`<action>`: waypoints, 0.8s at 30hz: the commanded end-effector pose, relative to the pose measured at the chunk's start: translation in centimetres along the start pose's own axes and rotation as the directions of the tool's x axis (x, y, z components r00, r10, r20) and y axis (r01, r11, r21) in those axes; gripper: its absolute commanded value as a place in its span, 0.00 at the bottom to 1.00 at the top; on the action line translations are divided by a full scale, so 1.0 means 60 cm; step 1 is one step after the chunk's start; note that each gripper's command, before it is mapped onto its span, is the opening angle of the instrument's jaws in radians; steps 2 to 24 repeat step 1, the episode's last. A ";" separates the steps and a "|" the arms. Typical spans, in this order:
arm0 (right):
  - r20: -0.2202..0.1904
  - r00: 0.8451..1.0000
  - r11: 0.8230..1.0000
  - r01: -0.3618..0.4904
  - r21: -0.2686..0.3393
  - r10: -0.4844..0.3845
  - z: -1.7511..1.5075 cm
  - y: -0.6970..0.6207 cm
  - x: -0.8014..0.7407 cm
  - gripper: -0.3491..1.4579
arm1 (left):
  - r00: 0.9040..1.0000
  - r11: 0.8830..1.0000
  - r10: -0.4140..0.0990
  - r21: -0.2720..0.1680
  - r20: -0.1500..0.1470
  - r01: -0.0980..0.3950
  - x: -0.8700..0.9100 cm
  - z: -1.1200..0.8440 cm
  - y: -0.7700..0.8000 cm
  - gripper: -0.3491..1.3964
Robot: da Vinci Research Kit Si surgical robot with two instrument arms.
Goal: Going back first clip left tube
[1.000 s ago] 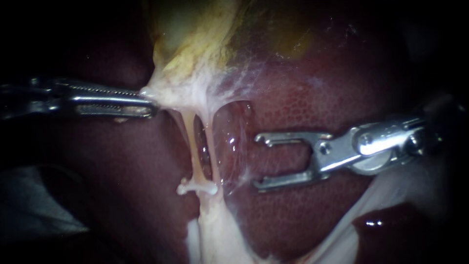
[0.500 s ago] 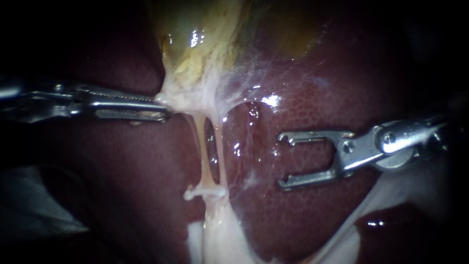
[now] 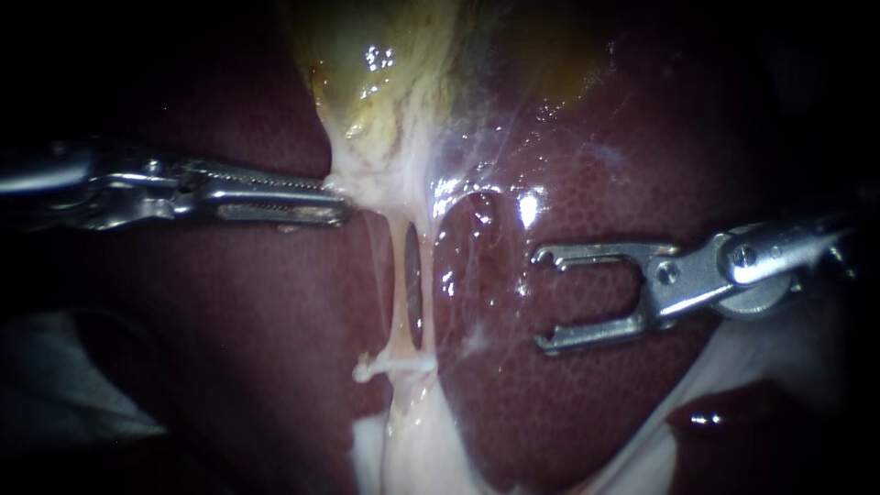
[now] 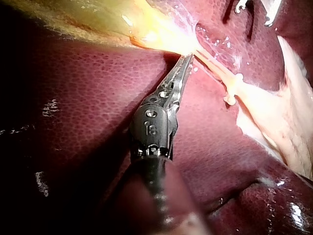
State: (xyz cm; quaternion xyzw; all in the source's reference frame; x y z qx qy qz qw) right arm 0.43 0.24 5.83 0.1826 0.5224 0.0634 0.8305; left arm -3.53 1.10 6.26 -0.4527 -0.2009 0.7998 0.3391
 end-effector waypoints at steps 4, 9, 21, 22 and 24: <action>-0.001 1.000 1.000 0.001 0.001 -0.001 0.0008 -0.0004 0.0004 0.47 | 1.000 1.000 0.000 -0.003 0.001 0.000 0.0002 -0.0008 0.0000 0.00; -0.001 1.000 1.000 0.001 0.001 -0.001 0.0008 -0.0004 0.0004 0.47 | 1.000 1.000 0.000 -0.003 0.001 0.000 0.0002 -0.0008 0.0000 0.00; -0.001 1.000 1.000 0.001 0.001 -0.001 0.0008 -0.0004 0.0004 0.47 | 1.000 1.000 0.000 -0.003 0.001 0.000 0.0002 -0.0008 0.0000 0.00; -0.001 1.000 1.000 0.001 0.001 -0.001 0.0008 -0.0004 0.0004 0.47 | 1.000 1.000 0.000 -0.003 0.001 0.000 0.0002 -0.0008 0.0000 0.00; -0.001 1.000 1.000 0.001 0.001 -0.001 0.0008 -0.0004 0.0004 0.47 | 1.000 1.000 0.000 -0.003 0.001 0.000 0.0002 -0.0008 0.0000 0.00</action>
